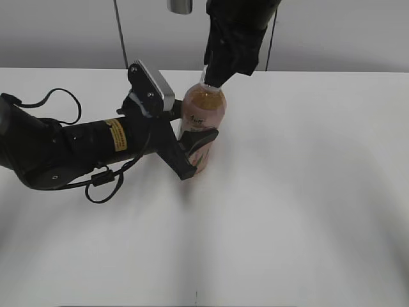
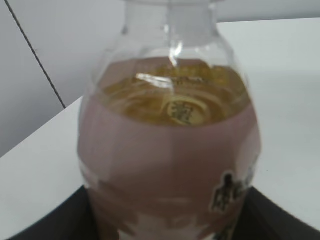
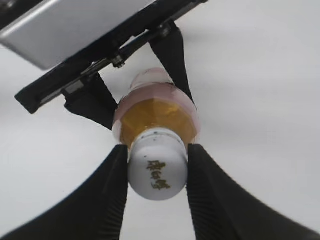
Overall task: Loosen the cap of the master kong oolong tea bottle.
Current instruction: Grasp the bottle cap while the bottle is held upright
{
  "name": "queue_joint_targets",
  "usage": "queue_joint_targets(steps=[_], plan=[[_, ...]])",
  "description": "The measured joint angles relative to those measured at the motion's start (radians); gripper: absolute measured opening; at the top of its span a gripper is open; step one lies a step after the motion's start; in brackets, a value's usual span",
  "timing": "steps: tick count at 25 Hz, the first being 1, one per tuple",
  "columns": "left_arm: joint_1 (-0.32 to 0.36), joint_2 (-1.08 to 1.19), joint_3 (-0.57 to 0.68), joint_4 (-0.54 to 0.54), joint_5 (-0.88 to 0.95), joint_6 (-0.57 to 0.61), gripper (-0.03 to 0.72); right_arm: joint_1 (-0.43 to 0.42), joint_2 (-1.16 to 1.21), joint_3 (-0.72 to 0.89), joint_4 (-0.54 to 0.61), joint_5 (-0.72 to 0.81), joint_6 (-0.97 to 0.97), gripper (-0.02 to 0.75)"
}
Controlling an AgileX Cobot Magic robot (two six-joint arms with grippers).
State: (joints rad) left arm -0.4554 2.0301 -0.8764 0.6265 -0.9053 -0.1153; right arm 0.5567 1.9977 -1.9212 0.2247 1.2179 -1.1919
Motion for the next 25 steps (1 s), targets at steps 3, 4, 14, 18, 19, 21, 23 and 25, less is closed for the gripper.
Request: queue_joint_targets(steps=[3,4,14,18,19,21,23,25], plan=[[0.000,0.000,0.000,0.000,0.000,0.001,0.398,0.000,0.000,0.000,0.000,0.000,-0.085,0.277],[0.000,0.000,0.000,0.000,0.000,0.001,0.398,0.000,0.000,0.000,0.000,0.000,-0.106,0.276],[0.000,0.000,0.000,0.000,-0.007,0.003,0.398,0.002,-0.010,0.000,-0.005,0.001,-0.148,0.275],[-0.001,0.000,-0.001,0.000,-0.015,0.003,0.398,0.002,-0.013,0.000,-0.005,0.004,-0.149,0.274],[-0.001,0.000,-0.001,0.000,-0.015,0.003,0.398,0.002,-0.014,0.000,-0.005,0.004,-0.149,0.274],[-0.001,0.000,-0.001,0.000,-0.018,0.003,0.398,0.002,-0.014,0.000,-0.005,0.005,-0.149,0.274],[-0.001,0.000,-0.001,0.000,-0.018,0.003,0.398,0.003,-0.014,0.000,-0.005,0.005,-0.145,0.282],[-0.001,0.000,-0.001,0.000,-0.018,0.002,0.398,0.003,-0.014,0.000,0.000,0.005,-0.124,0.296]])
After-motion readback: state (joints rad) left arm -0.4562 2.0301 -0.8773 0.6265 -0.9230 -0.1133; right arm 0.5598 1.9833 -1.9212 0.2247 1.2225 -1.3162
